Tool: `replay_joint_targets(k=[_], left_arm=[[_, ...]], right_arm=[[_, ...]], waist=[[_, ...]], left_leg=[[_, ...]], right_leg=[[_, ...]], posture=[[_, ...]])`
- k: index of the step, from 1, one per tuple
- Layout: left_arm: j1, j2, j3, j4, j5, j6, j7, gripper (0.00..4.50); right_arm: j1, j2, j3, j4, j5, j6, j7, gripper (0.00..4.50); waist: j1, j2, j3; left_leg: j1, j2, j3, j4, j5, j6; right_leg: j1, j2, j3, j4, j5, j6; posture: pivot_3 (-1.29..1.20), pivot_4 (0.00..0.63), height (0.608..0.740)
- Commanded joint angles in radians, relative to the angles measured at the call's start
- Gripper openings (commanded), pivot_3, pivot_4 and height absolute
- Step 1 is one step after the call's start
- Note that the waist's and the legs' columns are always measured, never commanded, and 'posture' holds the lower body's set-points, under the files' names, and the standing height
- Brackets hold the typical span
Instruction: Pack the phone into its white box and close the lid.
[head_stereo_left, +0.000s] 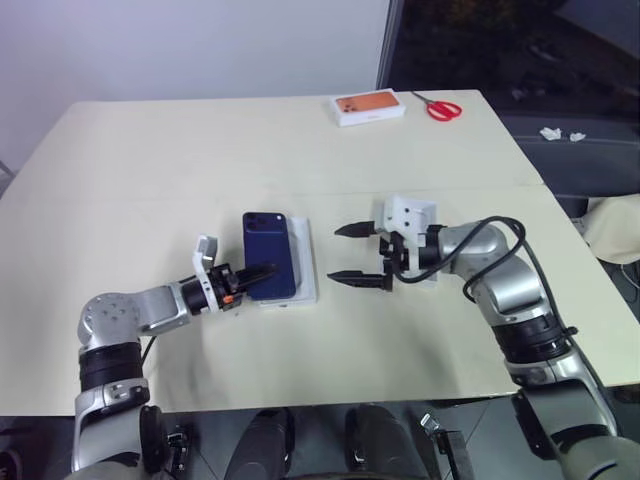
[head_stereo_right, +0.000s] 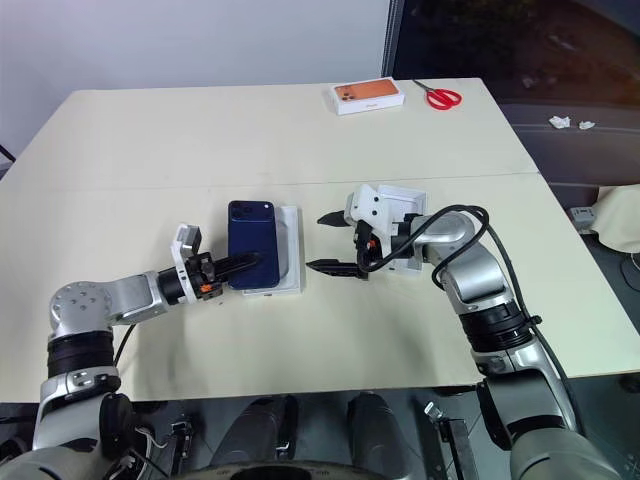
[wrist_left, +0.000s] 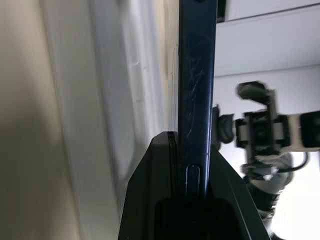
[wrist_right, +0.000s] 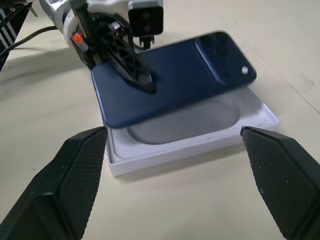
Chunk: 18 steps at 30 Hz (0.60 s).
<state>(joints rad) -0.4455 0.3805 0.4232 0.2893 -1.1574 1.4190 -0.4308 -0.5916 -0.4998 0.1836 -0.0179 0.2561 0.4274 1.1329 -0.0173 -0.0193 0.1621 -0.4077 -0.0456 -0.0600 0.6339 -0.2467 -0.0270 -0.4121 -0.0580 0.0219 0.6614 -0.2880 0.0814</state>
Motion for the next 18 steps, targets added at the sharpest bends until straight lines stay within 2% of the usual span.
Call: replay_joint_targets(k=[1,3,8,9,13,18], left_arm=[[-0.033,-0.016,0.033,0.002,-0.017,-0.015,0.001,1.0],[-0.035,-0.02,0.027,-0.005,-0.014,-0.017,-0.002,1.79],[-0.038,-0.011,0.016,-0.018,0.003,-0.016,-0.008,4.26],[-0.037,0.0,0.01,-0.028,0.007,-0.017,-0.016,4.44],[-0.049,0.013,0.029,-0.015,0.002,-0.01,-0.014,4.44],[-0.043,0.035,-0.018,-0.062,0.027,-0.019,-0.047,4.44]], right_arm=[[0.002,-0.001,0.01,-0.017,-0.012,-0.042,-0.014,4.5],[0.001,0.007,0.016,-0.009,-0.015,-0.046,-0.024,4.5],[-0.007,0.017,0.025,0.0,-0.015,-0.046,-0.039,4.5],[-0.009,0.017,0.027,0.005,-0.016,-0.049,-0.04,4.5],[-0.016,0.018,0.031,0.022,-0.018,-0.06,-0.042,4.5],[-0.02,0.028,0.041,0.03,-0.023,-0.072,-0.048,4.5]], waist=[[0.004,0.0,0.0],[0.005,0.0,0.0],[0.006,0.0,0.0],[0.006,0.0,0.0],[0.005,0.0,0.0],[0.004,0.0,0.0]], left_leg=[[0.0,0.0,0.0,0.0,0.0,0.0],[0.0,0.0,0.0,0.001,0.0,0.0],[0.001,0.0,0.0,0.001,0.0,0.0],[0.001,0.0,0.0,0.001,0.0,0.0],[0.001,0.0,0.0,0.001,0.0,0.0],[0.001,0.0,0.0,0.001,0.0,0.0]], right_leg=[[0.0,0.0,0.0,0.0,0.0,0.0],[0.0,0.0,0.0,0.0,0.0,0.0],[0.002,0.0,0.0,0.0,0.0,0.0],[0.002,0.0,0.0,0.0,0.0,0.0],[0.003,0.0,-0.001,0.0,0.0,0.0],[0.003,0.0,-0.001,0.0,0.0,0.0]], posture=[[0.0,0.15,0.74],[0.0,0.15,0.74],[0.0,0.15,0.74],[0.0,0.15,0.74],[0.0,0.15,0.74],[0.0,0.15,0.74]])
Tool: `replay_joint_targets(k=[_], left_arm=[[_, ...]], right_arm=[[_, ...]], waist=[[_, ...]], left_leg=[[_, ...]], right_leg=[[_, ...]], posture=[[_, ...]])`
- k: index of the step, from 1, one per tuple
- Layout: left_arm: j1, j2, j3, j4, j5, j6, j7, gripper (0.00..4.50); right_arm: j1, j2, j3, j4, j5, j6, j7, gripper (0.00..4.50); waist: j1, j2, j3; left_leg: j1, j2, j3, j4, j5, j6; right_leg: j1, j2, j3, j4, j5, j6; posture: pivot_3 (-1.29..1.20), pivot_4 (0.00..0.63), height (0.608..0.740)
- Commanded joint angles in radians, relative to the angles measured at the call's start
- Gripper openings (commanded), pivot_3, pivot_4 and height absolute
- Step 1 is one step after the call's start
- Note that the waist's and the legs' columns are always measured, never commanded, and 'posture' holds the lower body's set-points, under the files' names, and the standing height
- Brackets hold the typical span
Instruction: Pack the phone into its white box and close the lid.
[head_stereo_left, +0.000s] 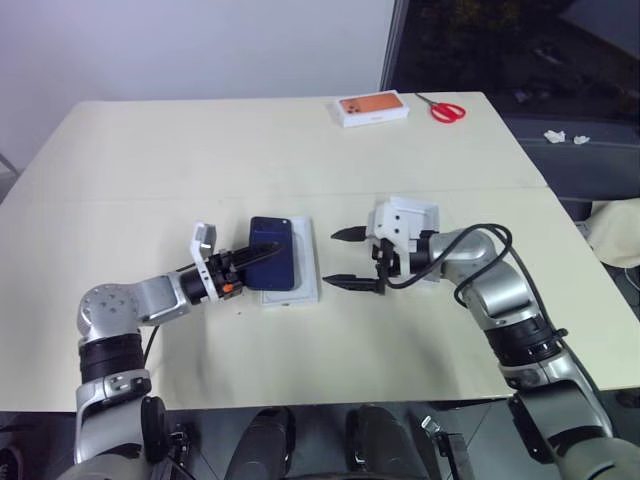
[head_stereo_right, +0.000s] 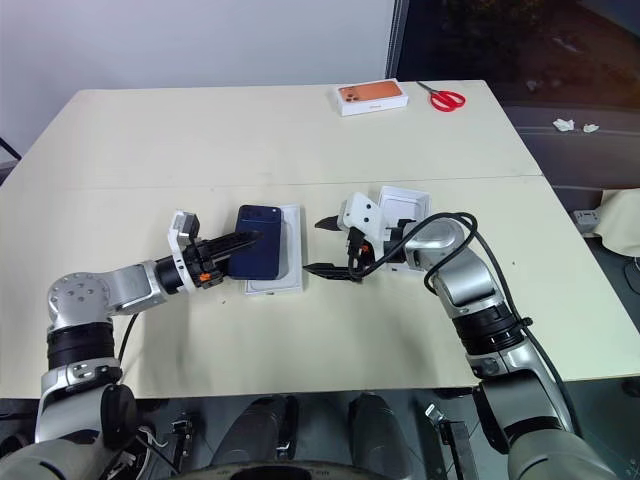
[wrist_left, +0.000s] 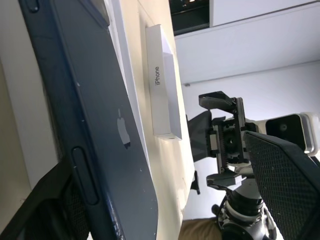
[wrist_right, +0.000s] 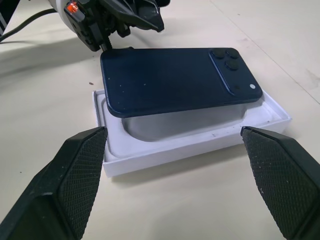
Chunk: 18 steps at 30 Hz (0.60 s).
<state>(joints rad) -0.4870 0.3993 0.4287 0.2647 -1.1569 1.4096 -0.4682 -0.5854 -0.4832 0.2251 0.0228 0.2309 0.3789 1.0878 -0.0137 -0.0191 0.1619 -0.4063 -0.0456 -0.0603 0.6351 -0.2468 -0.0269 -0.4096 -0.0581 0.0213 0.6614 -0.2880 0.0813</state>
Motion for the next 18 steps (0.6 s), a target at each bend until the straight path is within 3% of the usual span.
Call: replay_joint_targets(k=[1,18], left_arm=[[-0.001,0.015,-0.03,-0.045,0.029,-0.009,-0.011,4.44],[-0.007,0.024,-0.042,-0.153,0.002,0.041,-0.008,4.44]], right_arm=[[-0.027,0.013,0.001,-0.009,0.001,-0.025,-0.003,4.5],[-0.048,0.042,0.018,0.026,-0.029,-0.062,-0.019,4.5]], waist=[[0.0,0.0,0.0],[0.0,0.0,0.0]], left_leg=[[0.0,0.0,0.0,0.0,0.0,0.0],[0.0,0.0,0.0,0.0,0.0,0.0]], right_leg=[[0.0,0.0,0.0,0.0,0.0,0.0],[0.0,0.0,0.0,0.0,0.0,0.0]], posture=[[0.0,0.15,0.74],[0.0,0.15,0.74]])
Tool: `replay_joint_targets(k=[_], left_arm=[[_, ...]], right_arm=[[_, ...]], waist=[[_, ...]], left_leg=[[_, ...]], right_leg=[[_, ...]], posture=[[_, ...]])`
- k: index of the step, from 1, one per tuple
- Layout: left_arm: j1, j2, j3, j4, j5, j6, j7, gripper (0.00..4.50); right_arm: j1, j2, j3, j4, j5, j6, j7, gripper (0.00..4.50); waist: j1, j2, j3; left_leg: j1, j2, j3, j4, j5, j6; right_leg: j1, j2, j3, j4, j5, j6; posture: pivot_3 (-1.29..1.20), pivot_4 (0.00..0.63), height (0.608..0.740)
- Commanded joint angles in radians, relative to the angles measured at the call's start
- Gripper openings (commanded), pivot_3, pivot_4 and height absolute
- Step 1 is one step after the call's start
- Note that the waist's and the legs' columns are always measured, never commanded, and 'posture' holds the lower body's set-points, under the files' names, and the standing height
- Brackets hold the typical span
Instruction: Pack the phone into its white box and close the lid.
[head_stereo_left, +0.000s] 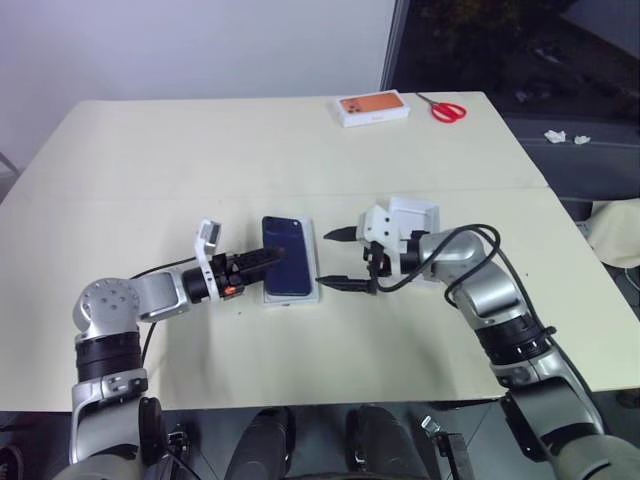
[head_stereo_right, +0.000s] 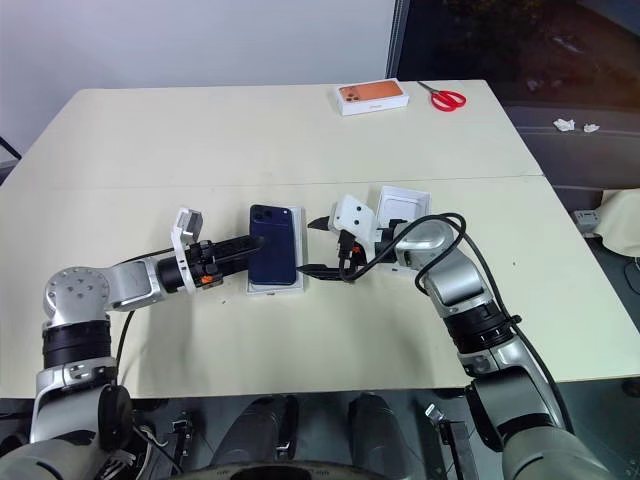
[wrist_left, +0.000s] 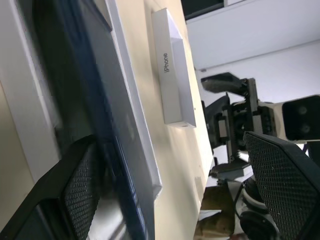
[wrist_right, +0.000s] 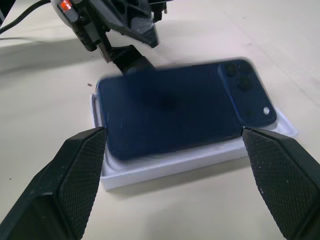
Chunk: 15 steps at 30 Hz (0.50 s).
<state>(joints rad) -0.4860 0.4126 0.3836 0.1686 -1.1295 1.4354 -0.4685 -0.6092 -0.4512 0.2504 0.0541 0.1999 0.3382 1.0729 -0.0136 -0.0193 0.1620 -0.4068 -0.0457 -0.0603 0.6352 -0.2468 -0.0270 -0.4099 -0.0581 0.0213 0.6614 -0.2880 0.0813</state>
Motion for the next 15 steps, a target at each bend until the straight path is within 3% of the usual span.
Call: replay_joint_targets(k=[1,15], left_arm=[[-0.007,0.013,0.007,-0.062,-0.027,0.019,-0.007,4.44],[0.015,0.138,0.031,-0.086,-0.009,0.015,-0.061,4.44]], right_arm=[[-0.025,0.011,-0.006,-0.004,0.002,-0.022,-0.005,4.5],[-0.034,0.016,-0.002,0.014,-0.002,-0.04,-0.001,4.5]], waist=[[0.0,0.0,0.0],[-0.001,0.0,0.0]], left_leg=[[0.0,0.0,0.0,0.0,0.0,0.0],[0.0,0.0,0.0,0.0,0.0,0.0]], right_leg=[[0.0,0.0,0.0,0.0,0.0,0.0],[0.0,0.0,0.0,0.0,0.0,0.0]], posture=[[0.0,0.15,0.74],[0.0,0.15,0.74]])
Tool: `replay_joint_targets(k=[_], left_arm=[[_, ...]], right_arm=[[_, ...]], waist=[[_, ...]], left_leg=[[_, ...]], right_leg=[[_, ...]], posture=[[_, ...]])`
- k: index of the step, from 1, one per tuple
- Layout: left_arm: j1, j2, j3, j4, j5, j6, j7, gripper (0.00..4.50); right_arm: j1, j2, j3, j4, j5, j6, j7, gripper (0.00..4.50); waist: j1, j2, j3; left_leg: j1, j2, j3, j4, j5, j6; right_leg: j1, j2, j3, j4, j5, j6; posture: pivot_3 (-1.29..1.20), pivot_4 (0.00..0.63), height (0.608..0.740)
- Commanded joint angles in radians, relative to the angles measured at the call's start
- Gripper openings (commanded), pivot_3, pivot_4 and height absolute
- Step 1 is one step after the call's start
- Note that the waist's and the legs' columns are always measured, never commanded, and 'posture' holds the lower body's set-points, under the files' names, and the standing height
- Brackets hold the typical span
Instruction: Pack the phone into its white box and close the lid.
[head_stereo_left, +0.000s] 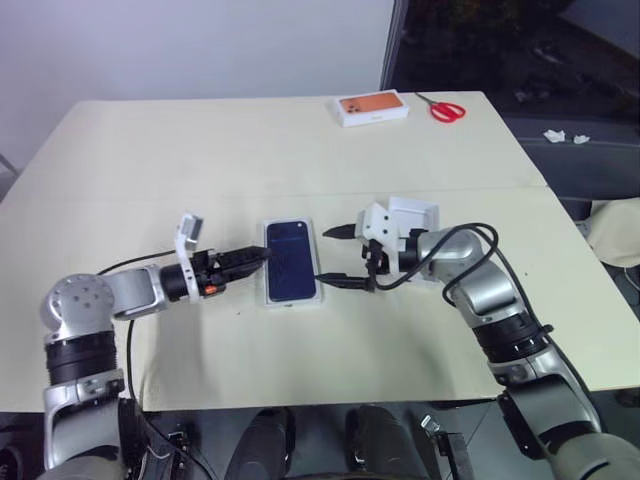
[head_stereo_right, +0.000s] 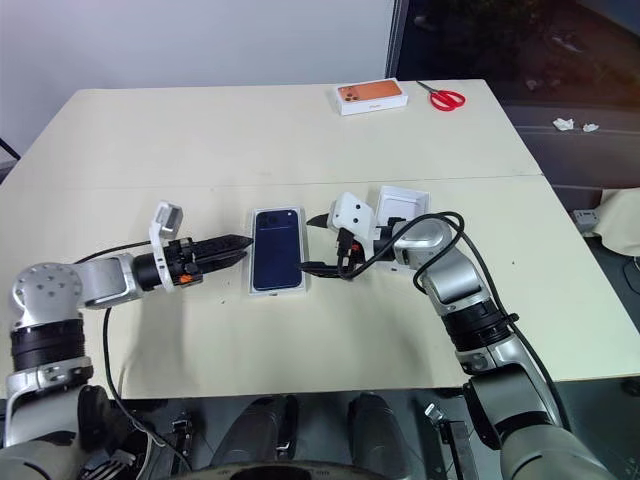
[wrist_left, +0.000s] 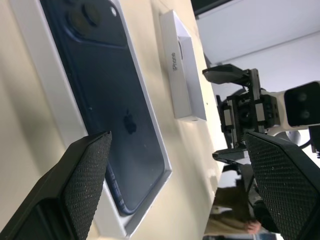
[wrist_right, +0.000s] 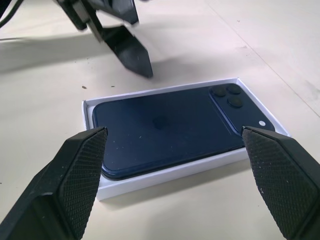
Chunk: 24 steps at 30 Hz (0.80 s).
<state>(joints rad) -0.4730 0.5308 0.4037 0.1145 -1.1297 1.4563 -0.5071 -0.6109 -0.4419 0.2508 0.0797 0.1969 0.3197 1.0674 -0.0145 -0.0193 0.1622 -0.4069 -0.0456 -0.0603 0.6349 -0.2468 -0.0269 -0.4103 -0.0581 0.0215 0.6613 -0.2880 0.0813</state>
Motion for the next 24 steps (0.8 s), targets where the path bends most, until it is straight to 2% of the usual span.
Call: replay_joint_targets(k=[1,6,11,14,19,20,24], left_arm=[[0.004,0.026,0.01,-0.036,-0.005,-0.01,-0.025,4.44],[0.014,0.048,0.005,-0.073,0.025,-0.066,-0.042,4.44],[-0.004,0.015,0.044,-0.062,0.028,-0.159,-0.028,4.44],[0.006,-0.011,0.032,-0.072,0.039,-0.193,-0.017,3.09],[0.018,-0.047,0.027,-0.093,0.034,-0.209,0.015,0.48],[0.019,-0.05,0.027,-0.095,0.033,-0.212,0.017,0.07],[0.041,-0.045,0.01,-0.099,0.066,-0.244,0.016,0.07]], right_arm=[[-0.035,0.009,-0.002,-0.01,0.001,-0.021,0.004,4.5],[-0.04,0.016,-0.003,-0.007,0.003,-0.019,0.002,4.5],[-0.043,0.043,-0.022,-0.013,0.031,0.008,-0.013,4.5],[-0.03,0.083,-0.017,-0.028,0.03,0.017,-0.051,3.1],[-0.01,0.116,0.01,-0.037,-0.004,0.008,-0.101,0.43],[-0.008,0.12,0.011,-0.039,-0.003,0.01,-0.106,0.05],[-0.02,0.116,0.034,0.005,-0.083,-0.037,-0.175,0.05]], waist=[[0.0,0.0,0.0],[0.0,0.0,0.0],[0.0,0.0,0.0],[0.0,0.0,0.0],[0.0,0.0,0.0],[0.0,0.0,0.0],[0.0,0.0,0.0]], left_leg=[[0.0,0.0,0.0,0.0,0.0,0.0],[0.0,0.0,0.0,0.0,0.0,0.0],[0.0,0.0,0.0,0.0,0.0,0.0],[0.0,0.0,0.0,0.0,0.0,0.0],[0.0,0.0,0.0,0.0,0.0,0.0],[0.0,0.0,0.0,0.0,0.0,0.0],[0.0,0.0,0.0,0.0,0.0,0.0]], right_leg=[[0.0,0.0,0.0,0.0,0.0,0.0],[0.0,0.0,0.0,0.0,0.0,0.0],[0.0,0.0,0.0,0.0,0.0,0.0],[0.0,0.0,0.0,0.0,0.0,0.0],[0.0,0.0,0.0,0.0,0.0,0.0],[0.0,0.0,0.0,0.0,0.0,0.0],[0.0,0.0,0.0,0.0,0.0,0.0]], posture=[[0.0,0.15,0.74],[0.0,0.15,0.74],[0.0,0.15,0.74],[0.0,0.15,0.74],[0.0,0.15,0.74],[0.0,0.15,0.74],[0.0,0.15,0.74]])
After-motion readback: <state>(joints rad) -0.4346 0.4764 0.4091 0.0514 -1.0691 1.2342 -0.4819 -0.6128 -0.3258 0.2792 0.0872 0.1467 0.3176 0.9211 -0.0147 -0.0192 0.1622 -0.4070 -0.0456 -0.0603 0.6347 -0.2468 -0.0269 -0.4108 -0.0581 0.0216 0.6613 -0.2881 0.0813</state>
